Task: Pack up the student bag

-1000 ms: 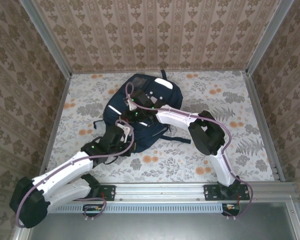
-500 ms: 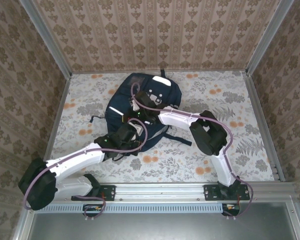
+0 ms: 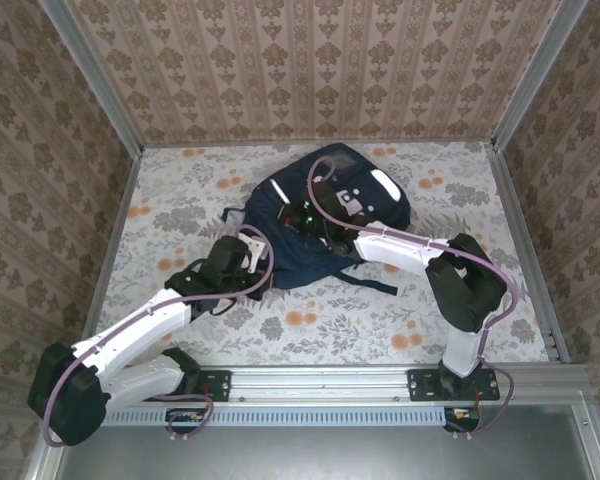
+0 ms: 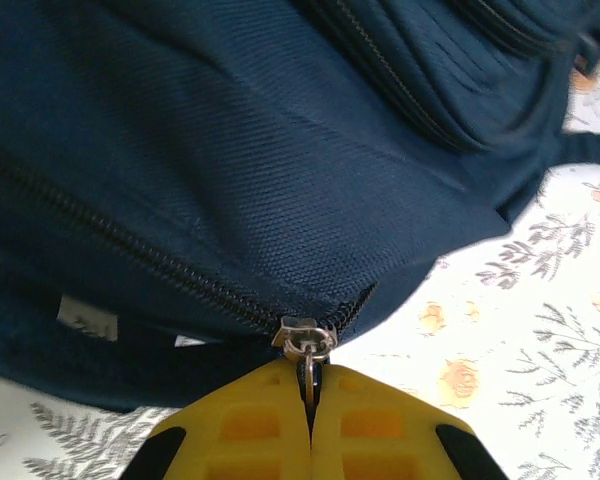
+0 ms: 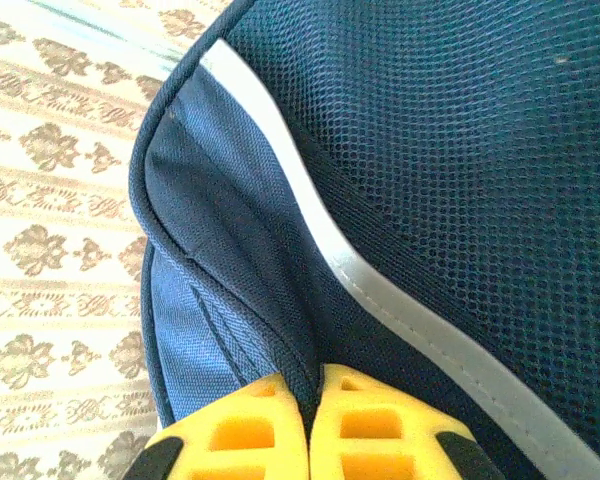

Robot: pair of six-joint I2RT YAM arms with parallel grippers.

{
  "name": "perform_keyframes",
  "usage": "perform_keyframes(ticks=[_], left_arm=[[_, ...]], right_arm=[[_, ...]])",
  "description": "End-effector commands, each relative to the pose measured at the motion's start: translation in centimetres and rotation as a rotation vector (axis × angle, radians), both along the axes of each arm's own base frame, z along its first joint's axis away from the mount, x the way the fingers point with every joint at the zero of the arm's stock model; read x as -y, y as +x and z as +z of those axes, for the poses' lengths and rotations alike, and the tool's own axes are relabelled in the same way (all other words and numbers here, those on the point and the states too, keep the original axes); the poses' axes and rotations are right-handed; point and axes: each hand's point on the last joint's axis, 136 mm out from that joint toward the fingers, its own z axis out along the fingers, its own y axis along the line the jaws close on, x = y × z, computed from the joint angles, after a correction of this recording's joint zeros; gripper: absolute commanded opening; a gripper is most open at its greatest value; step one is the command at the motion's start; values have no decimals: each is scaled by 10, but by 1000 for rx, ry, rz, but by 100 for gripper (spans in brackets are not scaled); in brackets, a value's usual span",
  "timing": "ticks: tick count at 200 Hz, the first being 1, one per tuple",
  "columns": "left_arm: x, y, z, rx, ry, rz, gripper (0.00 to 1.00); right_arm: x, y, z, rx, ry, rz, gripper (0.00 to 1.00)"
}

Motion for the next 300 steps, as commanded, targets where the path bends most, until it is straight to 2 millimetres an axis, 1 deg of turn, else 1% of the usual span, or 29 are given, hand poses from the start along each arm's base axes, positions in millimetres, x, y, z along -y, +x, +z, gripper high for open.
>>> perform_keyframes(ticks=[1,11,28,57,75,77,100,111,119,128,131,141,144,145,147,168,176,194,205,217,233,247,263,279,292,297,300], left_arm=[[6,-4,11,-16,-19,-67,0],[9,-5,12,-24,-35,-76,0],[18,-13,12,-49,-64,-102,4],[38,-31,12,-51,-49,-160,6],[47,-38,4,-65,-37,-174,7],[47,-39,0,-75,-31,-174,7],[59,-45,-17,-123,-37,-186,10],[65,-47,-20,-140,-39,-201,16],[68,-48,-20,-149,-37,-207,24],[71,-48,-15,-148,-42,-216,33],[71,-48,-13,-146,-44,-219,35],[70,-49,-3,-128,-53,-227,42],[70,-49,0,-120,-59,-227,44],[70,-49,1,-119,-60,-228,44],[69,-50,5,-112,-66,-229,45],[62,-54,36,-63,-117,-245,51],[59,-58,45,-52,-134,-253,53],[51,-64,62,-48,-157,-257,55],[45,-67,69,-55,-157,-251,55],[35,-65,74,-77,-150,-210,55],[19,-56,77,-111,-144,-125,55],[3,-44,73,-125,-140,-27,57],[-22,-28,64,-138,-131,131,59],[-45,-15,59,-164,-136,263,60],[-58,-9,56,-190,-144,339,61],[-59,-9,56,-195,-146,351,61],[-66,-5,56,-196,-148,386,61]], right_arm=[[9,-5,-9,-71,-20,-89,0],[5,-7,-12,-95,-12,-87,0],[-3,-5,-16,-116,23,-88,0],[-18,1,-13,-118,41,-84,0],[-21,6,-11,-114,41,-99,0],[-21,6,-10,-114,43,-100,0],[-25,7,-9,-107,46,-90,0],[-24,6,-9,-96,19,-72,0],[-20,4,-8,-84,-15,-57,0],[-13,1,-6,-68,-63,-39,0],[-9,1,-4,-60,-81,-32,3],[4,-5,-1,-38,-148,-17,19],[10,-7,0,-36,-171,-16,21],[11,-7,5,-26,-171,-13,22],[15,-9,1,-32,-192,-11,24],[46,-24,19,25,-278,45,36],[56,-31,26,47,-304,78,39],[72,-51,42,106,-388,156,42],[81,-63,45,109,-423,197,43],[87,-76,46,102,-440,233,42],[78,-100,43,85,-380,335,40],[59,-126,35,72,-349,457,38],[36,-153,18,55,-372,576,38],[19,-169,-4,45,-436,643,37],[7,-176,-18,37,-458,668,36],[2,-177,-23,37,-463,673,36],[-1,-178,-25,38,-464,678,35]])
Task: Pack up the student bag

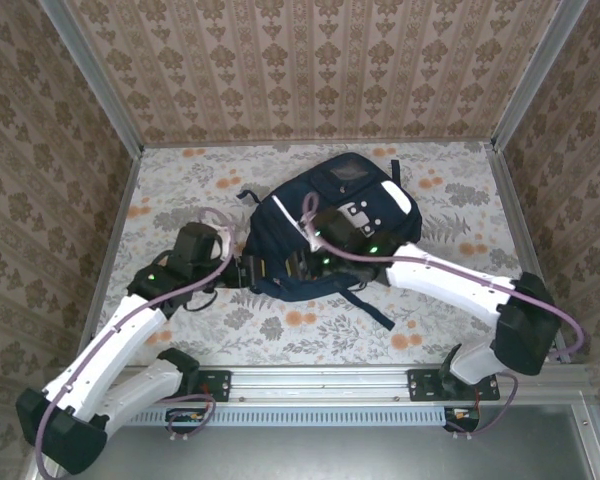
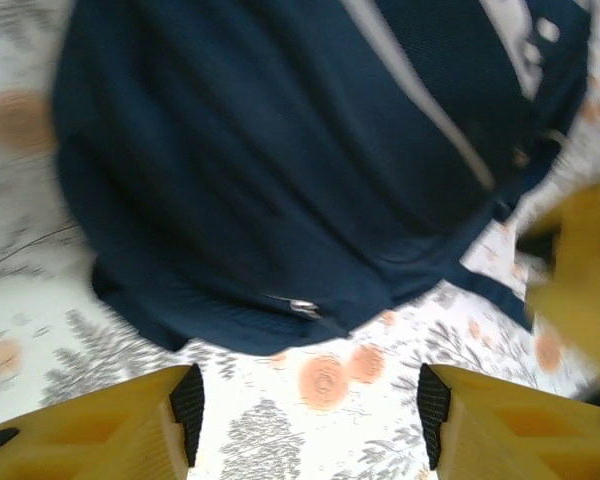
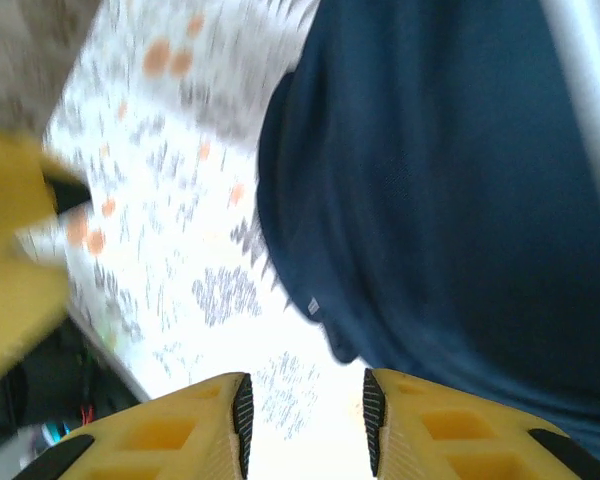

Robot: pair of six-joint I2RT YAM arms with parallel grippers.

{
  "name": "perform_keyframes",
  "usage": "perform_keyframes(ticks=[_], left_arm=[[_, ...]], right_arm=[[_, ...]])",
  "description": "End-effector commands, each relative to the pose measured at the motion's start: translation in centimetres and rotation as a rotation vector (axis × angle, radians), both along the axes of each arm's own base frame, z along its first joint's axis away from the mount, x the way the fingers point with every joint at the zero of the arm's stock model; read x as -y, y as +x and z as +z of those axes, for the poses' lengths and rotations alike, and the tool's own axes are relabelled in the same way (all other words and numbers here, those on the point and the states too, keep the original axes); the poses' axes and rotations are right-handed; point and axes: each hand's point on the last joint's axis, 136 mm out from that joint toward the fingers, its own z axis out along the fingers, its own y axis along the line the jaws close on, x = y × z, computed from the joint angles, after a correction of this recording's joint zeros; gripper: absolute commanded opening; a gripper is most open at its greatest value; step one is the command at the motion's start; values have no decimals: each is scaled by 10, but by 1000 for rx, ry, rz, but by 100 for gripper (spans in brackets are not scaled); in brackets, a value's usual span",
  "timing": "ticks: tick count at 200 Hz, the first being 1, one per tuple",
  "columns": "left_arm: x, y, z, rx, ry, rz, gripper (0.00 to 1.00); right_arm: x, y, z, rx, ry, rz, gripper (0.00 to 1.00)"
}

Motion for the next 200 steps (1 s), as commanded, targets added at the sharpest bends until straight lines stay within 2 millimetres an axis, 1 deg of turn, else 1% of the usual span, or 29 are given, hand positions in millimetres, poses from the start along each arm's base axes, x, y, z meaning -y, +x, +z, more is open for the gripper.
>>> perform_keyframes(ticks=[1,26,47,83,118,137,149,169,200], left_arm=[[-28,3,-12,-91,7,160,61],[-45,10,-16,-122,-5,247,62],[-48,12,-21,-153,-34,264,62],[-46,13,-29,-185,-72,265,63],[-44,14,-30,-184,-79,256,63],[-45,16,-29,-179,-79,257,63],[-45,18,-30,-176,-82,258,63],[-44,19,-33,-185,-84,259,63],[-45,20,-36,-191,-81,262,64]], right_arm=[[-13,-19,-33,-30,-75,83,35],[-29,-22,-53,-21,-140,101,35],[-31,-15,-65,9,-204,83,36],[-22,0,-68,90,-305,34,36],[-19,-1,-59,116,-320,34,36],[-18,-1,-55,135,-332,39,38],[-19,0,-58,131,-343,41,38],[-22,0,-69,112,-365,51,38],[-30,4,-76,102,-359,50,38]])
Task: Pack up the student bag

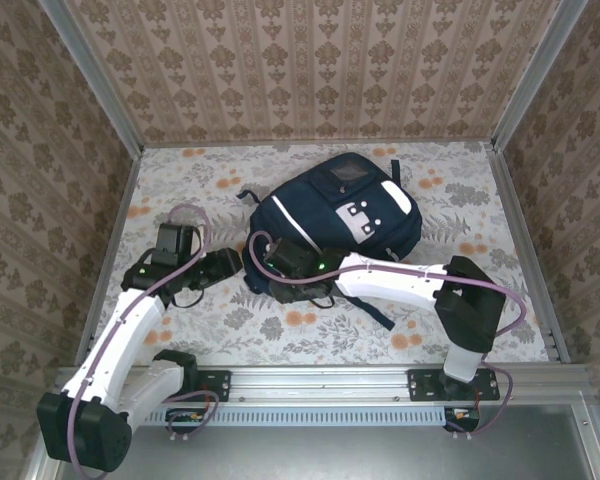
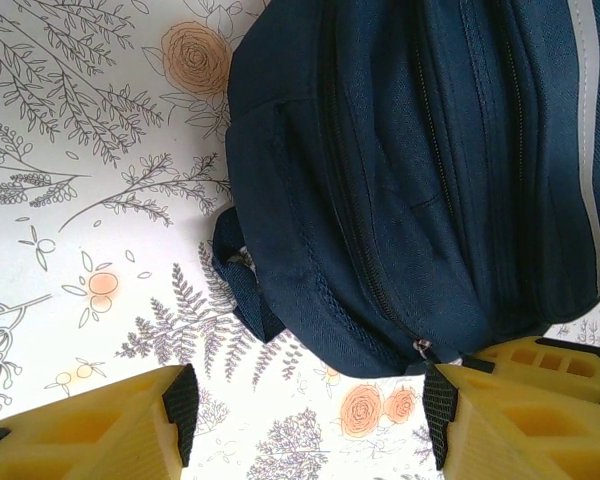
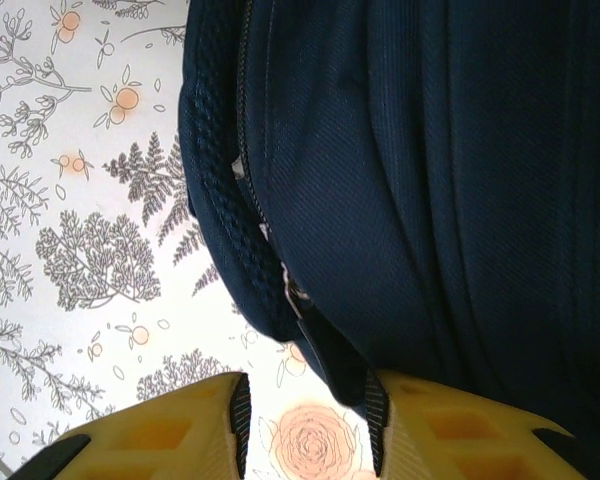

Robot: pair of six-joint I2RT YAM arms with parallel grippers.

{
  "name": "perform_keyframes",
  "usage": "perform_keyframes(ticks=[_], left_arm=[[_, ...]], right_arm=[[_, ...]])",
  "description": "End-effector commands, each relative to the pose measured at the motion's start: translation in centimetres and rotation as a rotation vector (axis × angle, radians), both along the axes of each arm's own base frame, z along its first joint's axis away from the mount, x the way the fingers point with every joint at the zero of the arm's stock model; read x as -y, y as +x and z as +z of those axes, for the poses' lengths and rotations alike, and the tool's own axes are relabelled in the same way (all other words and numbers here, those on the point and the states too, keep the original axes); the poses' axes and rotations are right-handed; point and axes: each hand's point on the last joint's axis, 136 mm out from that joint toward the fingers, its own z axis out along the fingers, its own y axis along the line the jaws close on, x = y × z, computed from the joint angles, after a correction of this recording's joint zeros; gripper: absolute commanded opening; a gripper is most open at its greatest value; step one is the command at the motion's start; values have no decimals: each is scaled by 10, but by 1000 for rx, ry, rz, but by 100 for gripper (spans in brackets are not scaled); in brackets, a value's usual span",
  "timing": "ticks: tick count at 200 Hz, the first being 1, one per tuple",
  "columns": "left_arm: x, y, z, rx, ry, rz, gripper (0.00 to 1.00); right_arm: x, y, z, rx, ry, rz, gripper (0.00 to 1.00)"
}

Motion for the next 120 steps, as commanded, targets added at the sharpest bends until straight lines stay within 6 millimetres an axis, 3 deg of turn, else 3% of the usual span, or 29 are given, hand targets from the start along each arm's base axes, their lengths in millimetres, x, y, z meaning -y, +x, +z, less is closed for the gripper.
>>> perform_keyframes(ticks=[1,48,104,120], left_arm=[[1,1,-3,-5,-15,2,64],[0,2,-6,-12,-17,11,64],[-3,8,-14,-31,-16,53,64],[-3,12,-19,-49,-18,71,65]], right_arm=[[-1,5,-8,11,-45,1,38],[-1,16,-19,30,-82,-31,35],[2,17,-25,10,-73,-37,0],[3,13,-20,-5,-49,-36,0]])
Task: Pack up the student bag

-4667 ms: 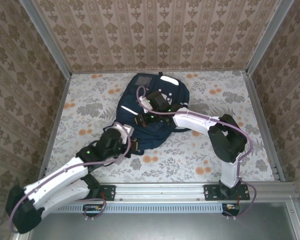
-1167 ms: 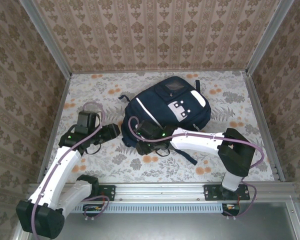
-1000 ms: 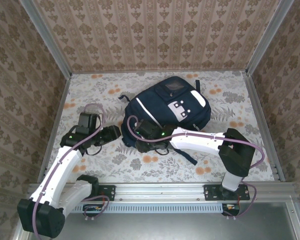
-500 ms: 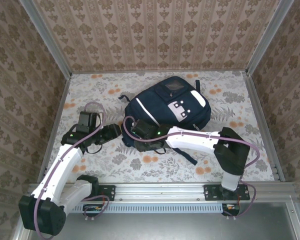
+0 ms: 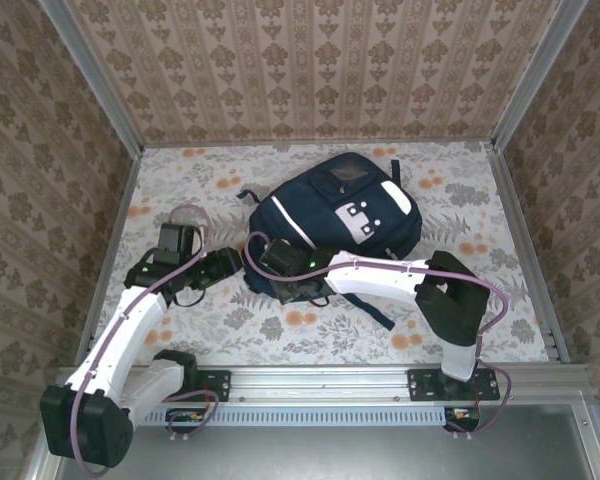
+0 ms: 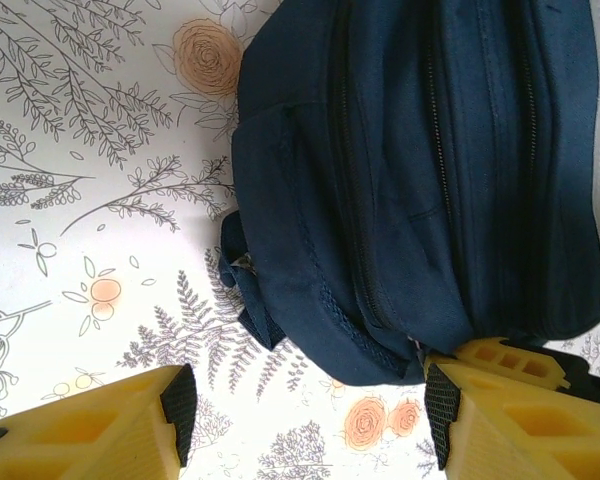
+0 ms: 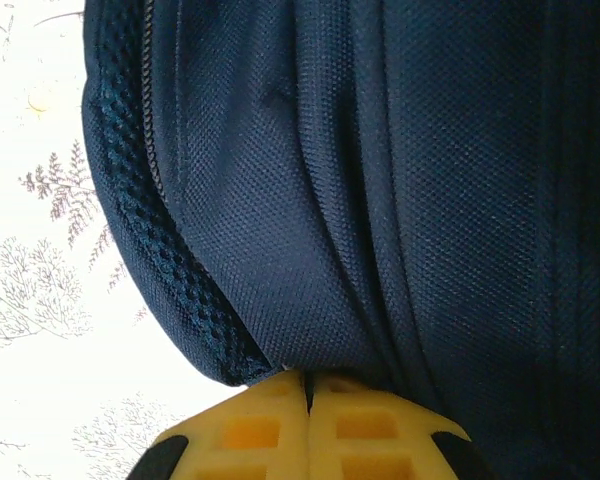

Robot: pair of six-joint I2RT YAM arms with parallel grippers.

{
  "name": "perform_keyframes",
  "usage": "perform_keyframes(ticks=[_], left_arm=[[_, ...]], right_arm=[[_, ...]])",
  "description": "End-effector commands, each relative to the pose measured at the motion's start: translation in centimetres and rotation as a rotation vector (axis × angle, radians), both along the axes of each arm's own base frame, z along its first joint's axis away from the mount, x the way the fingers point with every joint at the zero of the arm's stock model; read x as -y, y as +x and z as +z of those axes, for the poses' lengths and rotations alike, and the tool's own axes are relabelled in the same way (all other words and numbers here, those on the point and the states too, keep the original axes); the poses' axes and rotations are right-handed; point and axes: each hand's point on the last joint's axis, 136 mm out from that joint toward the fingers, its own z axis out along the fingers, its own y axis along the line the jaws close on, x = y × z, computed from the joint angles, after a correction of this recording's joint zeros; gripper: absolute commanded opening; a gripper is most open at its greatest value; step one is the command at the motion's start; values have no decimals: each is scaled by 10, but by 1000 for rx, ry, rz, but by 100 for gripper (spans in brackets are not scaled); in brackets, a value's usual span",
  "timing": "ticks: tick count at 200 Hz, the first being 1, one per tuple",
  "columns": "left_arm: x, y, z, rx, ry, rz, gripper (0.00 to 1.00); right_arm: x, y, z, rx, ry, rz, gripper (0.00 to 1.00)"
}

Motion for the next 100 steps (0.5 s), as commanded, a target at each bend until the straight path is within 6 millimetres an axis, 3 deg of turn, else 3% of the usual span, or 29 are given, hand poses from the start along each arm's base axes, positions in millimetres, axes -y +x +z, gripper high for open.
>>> perform_keyframes(ticks=[1,46,70,85,100], left_arm=[[-2,6,-8,-26,-12,44,65],[8,27,-9,-62,-48,68,68],[12,35,-7,-57,-66,70,69],[13,37,-6,-51,-72,68,69],[12,36,-6,-49,-65,72,69]], right_arm=[[0,-1,3,-7,21,1,0],[0,-16,42,-90,225,12,0],[-10,-27,48,-187,358,53,0],[-5,-24,43,-186,332,29,24],[6,-17,35,-158,268,-20,37]])
